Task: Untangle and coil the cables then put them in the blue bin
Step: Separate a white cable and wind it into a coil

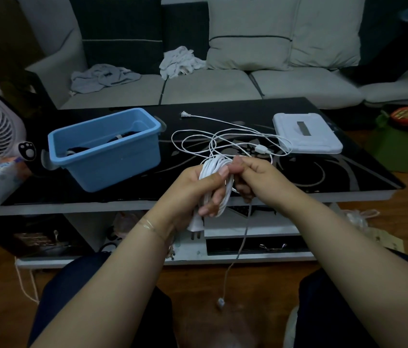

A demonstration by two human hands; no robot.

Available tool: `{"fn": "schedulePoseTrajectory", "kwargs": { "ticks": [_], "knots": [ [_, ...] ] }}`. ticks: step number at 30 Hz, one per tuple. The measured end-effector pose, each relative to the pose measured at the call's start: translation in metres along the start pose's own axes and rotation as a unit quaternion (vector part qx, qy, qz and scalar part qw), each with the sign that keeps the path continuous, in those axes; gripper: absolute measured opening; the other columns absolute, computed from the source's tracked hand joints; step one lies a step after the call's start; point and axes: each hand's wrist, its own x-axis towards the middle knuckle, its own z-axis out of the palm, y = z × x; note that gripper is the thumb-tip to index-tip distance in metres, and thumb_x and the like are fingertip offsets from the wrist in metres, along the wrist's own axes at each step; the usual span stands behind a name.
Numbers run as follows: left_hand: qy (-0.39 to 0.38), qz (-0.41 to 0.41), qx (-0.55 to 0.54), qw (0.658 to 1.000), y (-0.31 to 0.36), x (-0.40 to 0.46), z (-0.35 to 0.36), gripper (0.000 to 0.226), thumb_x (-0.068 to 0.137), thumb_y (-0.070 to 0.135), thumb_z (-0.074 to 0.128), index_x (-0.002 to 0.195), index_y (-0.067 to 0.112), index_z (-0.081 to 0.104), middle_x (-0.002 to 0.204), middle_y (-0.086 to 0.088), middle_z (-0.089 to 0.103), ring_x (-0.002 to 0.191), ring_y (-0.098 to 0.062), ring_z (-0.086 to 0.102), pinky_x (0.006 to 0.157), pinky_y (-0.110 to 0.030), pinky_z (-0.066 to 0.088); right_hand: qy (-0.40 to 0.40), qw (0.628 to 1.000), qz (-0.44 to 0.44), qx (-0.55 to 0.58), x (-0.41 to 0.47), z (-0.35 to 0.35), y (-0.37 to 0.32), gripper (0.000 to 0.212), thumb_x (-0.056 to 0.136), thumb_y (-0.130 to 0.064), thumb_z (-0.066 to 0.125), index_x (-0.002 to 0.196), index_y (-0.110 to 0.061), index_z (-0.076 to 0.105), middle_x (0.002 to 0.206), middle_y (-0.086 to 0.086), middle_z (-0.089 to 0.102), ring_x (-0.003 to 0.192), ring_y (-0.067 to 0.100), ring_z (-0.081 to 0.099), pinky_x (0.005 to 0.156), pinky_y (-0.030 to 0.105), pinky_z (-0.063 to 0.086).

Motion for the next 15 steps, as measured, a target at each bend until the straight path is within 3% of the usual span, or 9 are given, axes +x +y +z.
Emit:
{"fn": "schedulePoseTrajectory", "kwargs": {
  "ticks": [3,8,11,15],
  "knots": [
    [0.047,0.022,-0.032,0.998,0.003,0.003,0.002,0.029,0.095,0.023,0.048,0.113,0.009,0.066,0.082,-0.003,0.074,0.031,0.000,0.036,0.039,-0.016,0.037,-0.008,0.997,0.014,-0.075,-0.001,0.002,0.003,0.032,0.105,-0.025,0.032,0.088,-0.014,0.057,0.053,0.003,0.041,0.044,0.010,0.038,0.049,0.025,0.038],
    [0.105,0.067,-0.094,0.988,0.013,0.007,-0.004,0.045,0.089,0.009,0.050,0.131,-0.007,0.047,0.126,-0.009,0.065,0.041,-0.003,0.043,0.047,-0.017,0.043,-0.082,0.977,0.035,-0.193,-0.005,0.018,0.019,0.024,0.103,-0.026,0.035,0.083,-0.027,0.048,0.058,-0.003,0.048,0.048,0.008,0.046,0.052,0.028,0.043],
    [0.126,0.058,-0.066,0.988,0.012,0.007,-0.005,0.052,0.086,0.001,0.048,0.136,-0.007,0.036,0.132,-0.010,0.061,0.050,-0.008,0.050,0.053,-0.020,0.047,-0.113,0.946,0.000,-0.305,-0.006,0.017,0.024,0.016,0.099,-0.028,0.043,0.094,-0.042,0.046,0.068,-0.011,0.052,0.064,0.013,0.055,0.065,0.035,0.048],
    [0.154,0.047,0.006,0.987,0.009,0.010,-0.003,0.039,0.094,-0.009,0.038,0.132,0.001,0.038,0.129,-0.008,0.064,0.053,-0.009,0.055,0.056,-0.022,0.049,-0.117,0.915,-0.016,-0.387,-0.009,0.014,0.023,0.018,0.097,-0.029,0.044,0.113,-0.038,0.043,0.075,-0.009,0.058,0.074,0.018,0.060,0.073,0.041,0.052]
  ]
}}
